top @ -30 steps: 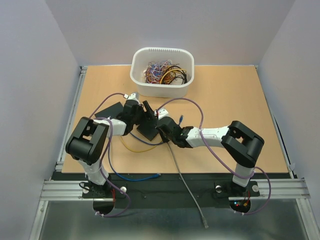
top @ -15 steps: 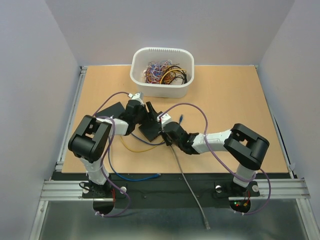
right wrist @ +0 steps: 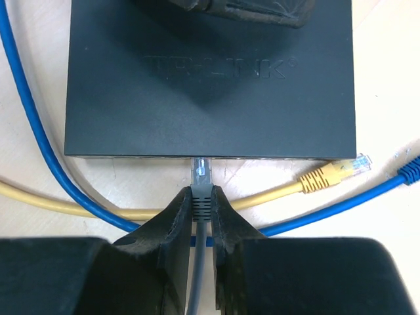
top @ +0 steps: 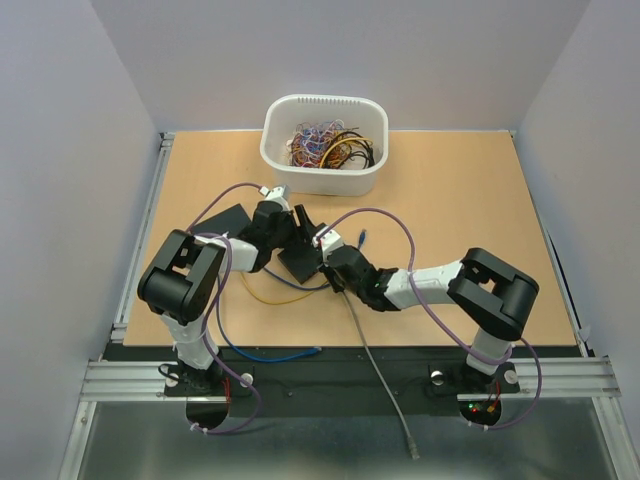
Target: Insert the plug into the switch port
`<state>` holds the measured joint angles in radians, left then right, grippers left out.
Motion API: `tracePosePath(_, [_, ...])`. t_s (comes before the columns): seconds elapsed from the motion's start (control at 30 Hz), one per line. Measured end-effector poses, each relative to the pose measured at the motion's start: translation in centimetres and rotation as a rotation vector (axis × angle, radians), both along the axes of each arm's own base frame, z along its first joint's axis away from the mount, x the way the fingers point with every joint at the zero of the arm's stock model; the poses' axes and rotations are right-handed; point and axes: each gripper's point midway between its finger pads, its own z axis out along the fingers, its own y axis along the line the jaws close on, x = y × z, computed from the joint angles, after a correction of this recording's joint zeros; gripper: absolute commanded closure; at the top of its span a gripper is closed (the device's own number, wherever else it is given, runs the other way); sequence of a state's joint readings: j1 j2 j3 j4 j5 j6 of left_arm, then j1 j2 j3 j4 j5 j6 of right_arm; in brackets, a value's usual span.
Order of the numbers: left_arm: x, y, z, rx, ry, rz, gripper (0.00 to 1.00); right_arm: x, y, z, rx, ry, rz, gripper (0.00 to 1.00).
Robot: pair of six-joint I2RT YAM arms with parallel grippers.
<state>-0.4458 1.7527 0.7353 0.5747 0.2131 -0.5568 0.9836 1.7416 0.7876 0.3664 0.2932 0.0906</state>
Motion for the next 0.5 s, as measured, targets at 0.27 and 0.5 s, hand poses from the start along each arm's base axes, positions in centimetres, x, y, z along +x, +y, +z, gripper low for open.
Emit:
tracePosePath(0.27, [-0.57,0.08,-0.2,-0.028,-0.054,-0.005,0.28,0.69,-0.52,-0.08,-0.04,-0.032,-0.009,1.0])
tracePosePath(0.5, [-0.86,0.34,-0.54,-0.039,-0.09,0.0,0.3,0.89,0.41,-0.05,-0.061,-0.051,0.101,0.99])
